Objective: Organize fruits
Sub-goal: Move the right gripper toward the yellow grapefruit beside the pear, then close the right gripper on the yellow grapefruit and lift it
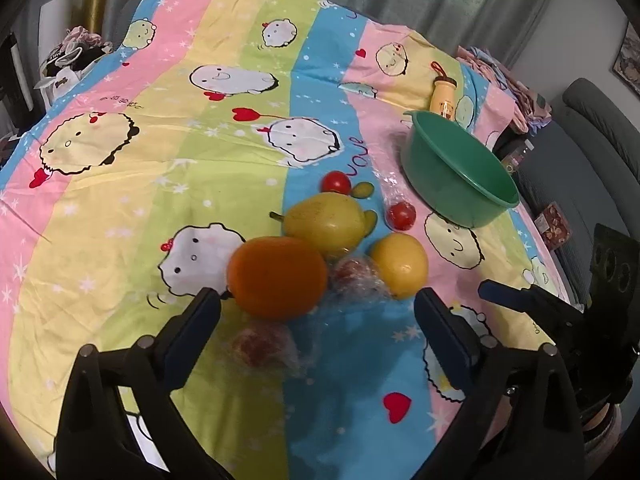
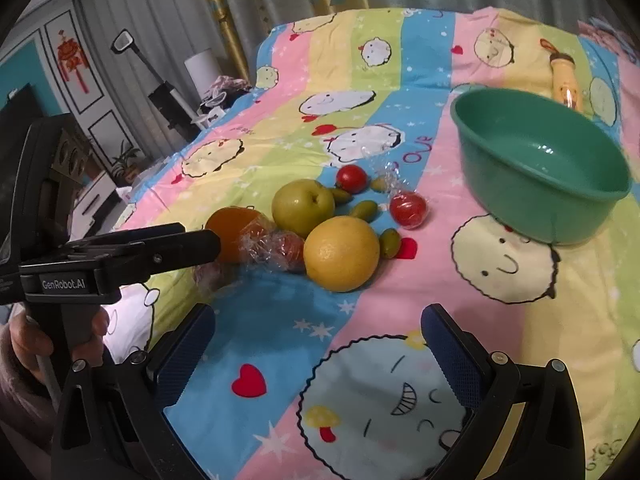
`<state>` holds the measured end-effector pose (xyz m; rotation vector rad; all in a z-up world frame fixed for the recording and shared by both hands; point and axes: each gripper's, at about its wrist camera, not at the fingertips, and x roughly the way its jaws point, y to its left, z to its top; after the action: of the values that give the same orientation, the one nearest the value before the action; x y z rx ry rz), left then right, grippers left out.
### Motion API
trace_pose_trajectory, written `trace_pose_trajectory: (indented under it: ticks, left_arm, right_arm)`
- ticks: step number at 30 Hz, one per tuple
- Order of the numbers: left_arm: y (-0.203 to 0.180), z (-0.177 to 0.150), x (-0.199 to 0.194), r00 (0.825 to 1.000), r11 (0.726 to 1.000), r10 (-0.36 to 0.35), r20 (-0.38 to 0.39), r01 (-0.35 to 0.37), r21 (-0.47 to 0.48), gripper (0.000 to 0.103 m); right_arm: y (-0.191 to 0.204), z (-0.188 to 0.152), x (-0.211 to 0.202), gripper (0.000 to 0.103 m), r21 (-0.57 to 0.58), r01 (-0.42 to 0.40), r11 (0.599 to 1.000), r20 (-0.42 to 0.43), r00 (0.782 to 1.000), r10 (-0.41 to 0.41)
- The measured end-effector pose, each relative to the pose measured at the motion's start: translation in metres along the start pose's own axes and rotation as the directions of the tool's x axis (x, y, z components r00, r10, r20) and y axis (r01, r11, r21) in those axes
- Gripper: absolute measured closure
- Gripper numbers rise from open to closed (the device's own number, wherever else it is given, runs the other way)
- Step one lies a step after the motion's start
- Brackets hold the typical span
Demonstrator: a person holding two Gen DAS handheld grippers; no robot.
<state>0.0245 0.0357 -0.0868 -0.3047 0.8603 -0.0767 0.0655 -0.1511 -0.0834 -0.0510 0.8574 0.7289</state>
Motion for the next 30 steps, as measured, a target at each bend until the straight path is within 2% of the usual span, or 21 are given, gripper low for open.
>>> trace_pose_trajectory:
  ticks: [4,11,13,17,20,23,25,30]
  left_arm:
    - [0.017,-0.001,0.004,0.999,0.999,0.039,-0.010,-0.040,-0.031,0.015]
    - [0.022,0.000,0.011,1.000,0.999,0.021,-0.011,-0.022,-0.025,0.018]
    - [0.022,0.002,0.009,1.000,0.999,0.025,0.002,-0.025,-0.026,0.024]
    - [0.004,0.012,0.004,0.999,0.999,-0.022,0.026,0.021,0.044,0.024]
    - [-0.014,0.020,0.004,0.994,0.990,-0.112,0.021,0.109,0.094,0.024]
    - [-0.030,0.033,0.012,0.974,0.965,-0.223,-0.044,0.227,0.130,0.024]
    - [-0.042,0.040,0.018,0.970,0.958,-0.235,-0.064,0.243,0.155,0.030]
    - [-0.062,0.050,0.042,0.958,0.934,-0.238,-0.162,0.271,0.231,0.031]
  right_arm:
    - [-0.004,0.002,0.007,0.007,0.011,-0.025,1.000,0.008,1.000,0.025]
    - [-0.010,0.007,0.014,0.011,0.039,-0.042,0.998,0.008,0.999,0.041]
    - [-0.010,0.007,0.014,0.014,0.046,-0.046,0.998,0.005,0.999,0.046]
    - [-0.016,0.011,0.017,0.016,0.053,-0.041,0.998,0.005,0.999,0.040]
    - [-0.022,0.013,0.020,0.020,0.081,-0.051,0.995,0.009,0.999,0.051]
    - [-0.025,0.013,0.024,0.021,0.084,-0.054,0.995,0.011,0.999,0.053]
    - [-0.026,0.013,0.024,0.023,0.094,-0.067,0.993,0.012,0.998,0.066]
    - [-0.033,0.012,0.028,0.027,0.130,-0.104,0.986,0.036,0.994,0.100]
